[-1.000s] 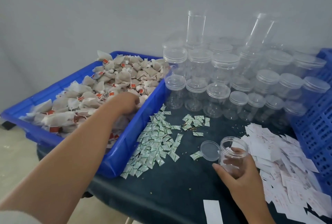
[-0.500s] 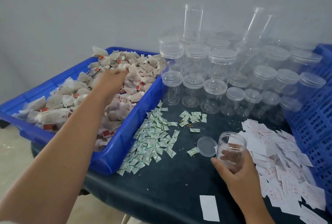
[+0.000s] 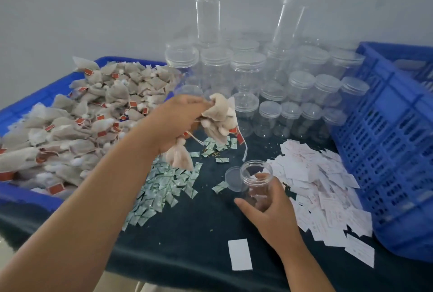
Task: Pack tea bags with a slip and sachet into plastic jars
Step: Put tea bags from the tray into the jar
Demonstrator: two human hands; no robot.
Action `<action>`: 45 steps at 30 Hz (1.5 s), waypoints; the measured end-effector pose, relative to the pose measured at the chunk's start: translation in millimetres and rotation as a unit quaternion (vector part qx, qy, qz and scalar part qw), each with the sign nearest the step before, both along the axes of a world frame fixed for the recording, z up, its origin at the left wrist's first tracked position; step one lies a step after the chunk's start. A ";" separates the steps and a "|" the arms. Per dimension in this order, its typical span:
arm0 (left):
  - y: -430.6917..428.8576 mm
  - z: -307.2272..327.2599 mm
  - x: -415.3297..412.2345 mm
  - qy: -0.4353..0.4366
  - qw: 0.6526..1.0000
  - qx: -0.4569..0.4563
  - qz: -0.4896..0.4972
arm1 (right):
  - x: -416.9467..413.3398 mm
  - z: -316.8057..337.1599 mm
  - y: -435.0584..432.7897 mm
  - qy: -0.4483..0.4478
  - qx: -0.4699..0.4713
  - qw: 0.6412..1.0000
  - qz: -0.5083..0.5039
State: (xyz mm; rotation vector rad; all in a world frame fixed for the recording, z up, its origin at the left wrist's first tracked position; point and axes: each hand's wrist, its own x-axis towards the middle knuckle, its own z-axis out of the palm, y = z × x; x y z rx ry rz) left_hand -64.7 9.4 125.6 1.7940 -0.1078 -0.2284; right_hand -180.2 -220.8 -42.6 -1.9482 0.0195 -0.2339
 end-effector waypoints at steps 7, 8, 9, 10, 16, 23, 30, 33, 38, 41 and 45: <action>-39.2 -61.5 -16.2 0.075 0.995 -0.028 -0.052 | -0.2 2.4 -2.3 0.013 -0.060 0.998 0.033; -40.5 -63.4 -17.4 0.080 0.995 -0.039 -0.050 | 0.1 2.1 -2.4 0.013 -0.069 0.997 0.033; -40.7 -63.5 -18.2 0.086 0.993 -0.058 -0.053 | 0.4 1.7 -2.3 0.015 -0.075 0.997 0.032; -40.0 -62.6 -19.3 0.091 0.991 -0.082 -0.062 | 0.6 1.6 -1.8 0.015 -0.075 0.997 0.029; -44.3 -64.9 -28.0 0.088 0.987 -0.070 -0.111 | -0.5 2.1 0.3 -0.004 -0.084 0.996 0.021; -49.9 -78.4 -36.6 0.028 0.990 -0.060 -0.123 | 0.7 -0.2 0.5 0.001 -0.080 0.997 0.011; -52.9 -70.8 -41.8 -0.035 0.996 -0.016 -0.086 | 1.4 -3.1 0.8 0.000 -0.070 0.998 0.007; -48.1 -66.0 -40.4 -0.105 0.987 0.097 -0.071 | 0.7 -2.9 -0.7 -0.002 -0.053 0.999 0.005; -40.9 -55.6 -41.8 -0.083 0.954 0.222 -0.184 | 1.8 -9.0 -0.9 0.006 -0.075 0.997 0.013; -47.9 -59.0 -46.6 -0.027 0.946 0.233 -0.222 | 1.2 -10.1 0.2 0.012 -0.080 0.997 0.017; -55.6 -70.7 -47.8 -0.136 0.966 0.210 -0.068 | 2.8 -6.5 0.8 0.004 -0.050 0.999 -0.005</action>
